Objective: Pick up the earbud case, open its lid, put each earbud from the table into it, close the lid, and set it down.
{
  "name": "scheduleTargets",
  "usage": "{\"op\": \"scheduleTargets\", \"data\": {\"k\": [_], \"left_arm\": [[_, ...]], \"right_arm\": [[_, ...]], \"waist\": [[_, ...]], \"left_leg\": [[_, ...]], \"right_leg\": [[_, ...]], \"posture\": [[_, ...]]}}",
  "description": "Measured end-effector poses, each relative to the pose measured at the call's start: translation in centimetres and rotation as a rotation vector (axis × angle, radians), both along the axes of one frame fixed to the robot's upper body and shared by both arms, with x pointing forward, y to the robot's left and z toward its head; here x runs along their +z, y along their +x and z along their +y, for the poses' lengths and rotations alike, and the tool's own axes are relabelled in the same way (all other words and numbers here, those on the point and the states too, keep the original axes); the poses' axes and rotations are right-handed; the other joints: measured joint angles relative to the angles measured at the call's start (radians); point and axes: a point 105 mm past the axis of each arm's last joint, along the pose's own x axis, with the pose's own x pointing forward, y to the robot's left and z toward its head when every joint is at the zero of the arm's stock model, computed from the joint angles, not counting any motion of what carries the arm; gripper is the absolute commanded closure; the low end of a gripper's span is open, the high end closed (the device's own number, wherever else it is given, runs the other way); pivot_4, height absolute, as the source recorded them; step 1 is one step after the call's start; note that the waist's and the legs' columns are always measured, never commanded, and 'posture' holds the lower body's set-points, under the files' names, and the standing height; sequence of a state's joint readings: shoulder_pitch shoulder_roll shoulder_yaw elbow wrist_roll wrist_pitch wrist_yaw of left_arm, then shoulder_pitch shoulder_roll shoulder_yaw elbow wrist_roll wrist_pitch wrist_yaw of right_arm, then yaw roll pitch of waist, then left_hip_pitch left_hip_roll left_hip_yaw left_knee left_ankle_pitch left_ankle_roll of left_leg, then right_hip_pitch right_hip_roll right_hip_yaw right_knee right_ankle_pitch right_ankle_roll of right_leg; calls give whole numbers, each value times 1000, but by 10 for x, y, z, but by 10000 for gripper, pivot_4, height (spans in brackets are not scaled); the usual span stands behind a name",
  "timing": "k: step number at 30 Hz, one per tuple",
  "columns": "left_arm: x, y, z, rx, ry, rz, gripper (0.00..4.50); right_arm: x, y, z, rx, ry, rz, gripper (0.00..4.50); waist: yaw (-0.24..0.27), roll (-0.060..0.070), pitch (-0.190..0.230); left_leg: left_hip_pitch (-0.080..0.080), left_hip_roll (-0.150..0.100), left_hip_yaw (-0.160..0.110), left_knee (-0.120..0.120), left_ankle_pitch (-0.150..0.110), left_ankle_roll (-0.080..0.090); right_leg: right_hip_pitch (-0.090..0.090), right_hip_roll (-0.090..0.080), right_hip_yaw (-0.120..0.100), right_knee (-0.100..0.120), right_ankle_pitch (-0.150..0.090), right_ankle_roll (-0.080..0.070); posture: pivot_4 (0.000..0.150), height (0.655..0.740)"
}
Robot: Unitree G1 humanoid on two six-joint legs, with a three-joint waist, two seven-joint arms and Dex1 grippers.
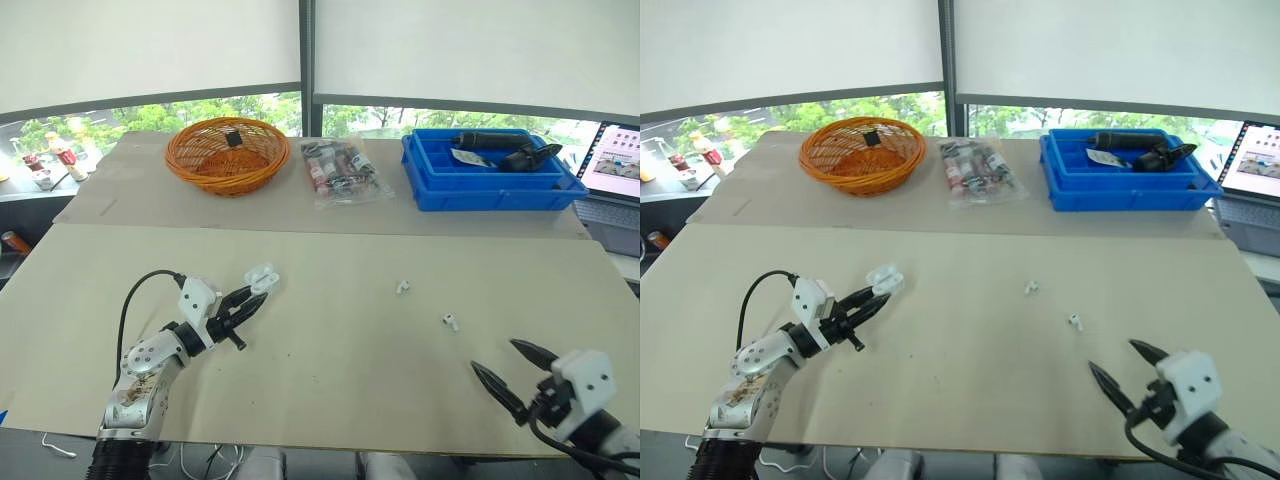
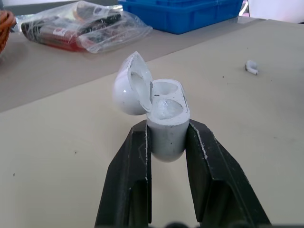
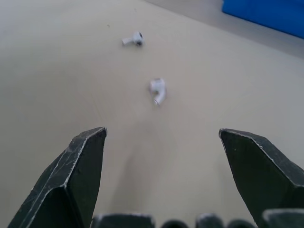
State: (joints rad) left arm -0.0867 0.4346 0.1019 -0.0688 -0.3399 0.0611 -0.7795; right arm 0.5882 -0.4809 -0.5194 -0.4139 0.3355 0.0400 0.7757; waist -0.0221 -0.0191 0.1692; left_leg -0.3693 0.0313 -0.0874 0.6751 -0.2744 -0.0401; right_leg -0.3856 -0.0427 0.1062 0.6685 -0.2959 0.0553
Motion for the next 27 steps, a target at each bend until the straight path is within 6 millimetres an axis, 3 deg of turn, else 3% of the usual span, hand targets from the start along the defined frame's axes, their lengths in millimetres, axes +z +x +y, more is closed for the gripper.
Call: {"op": "scheduleTargets", "data": {"k": [6,15,23,27], "left_arm": [[-1,0,2,16,1,2,39928],[-3,-2,2,20,1,9,39928],[-3,-2,3,18,4,7,39928],[0,-1,-1,-5,7,-5,39928]], "right_arm": [[-10,-15,-21,-40,-35,27,0],[-1,-4,-15,8,-53,0,0],[21,26,30,146,-33,-61,0],[37,52,77,244,3,-93,0]], "waist": [[-13,1,0],[-17,1,0],[-15,1,0],[-20,1,0]], "left_leg": [[-1,0,1,-1,0,0],[-1,-1,1,-2,0,0],[-1,-1,1,-2,0,0],[-1,0,0,-2,0,0]], "right_leg": [[-1,0,2,-1,2,-3],[-1,-1,2,-3,2,-3],[-1,-1,2,-3,2,-3],[-1,0,1,-3,2,-3]], "posture": [[1500,7136],[1500,7136],[1500,7136],[1500,7136]]}}
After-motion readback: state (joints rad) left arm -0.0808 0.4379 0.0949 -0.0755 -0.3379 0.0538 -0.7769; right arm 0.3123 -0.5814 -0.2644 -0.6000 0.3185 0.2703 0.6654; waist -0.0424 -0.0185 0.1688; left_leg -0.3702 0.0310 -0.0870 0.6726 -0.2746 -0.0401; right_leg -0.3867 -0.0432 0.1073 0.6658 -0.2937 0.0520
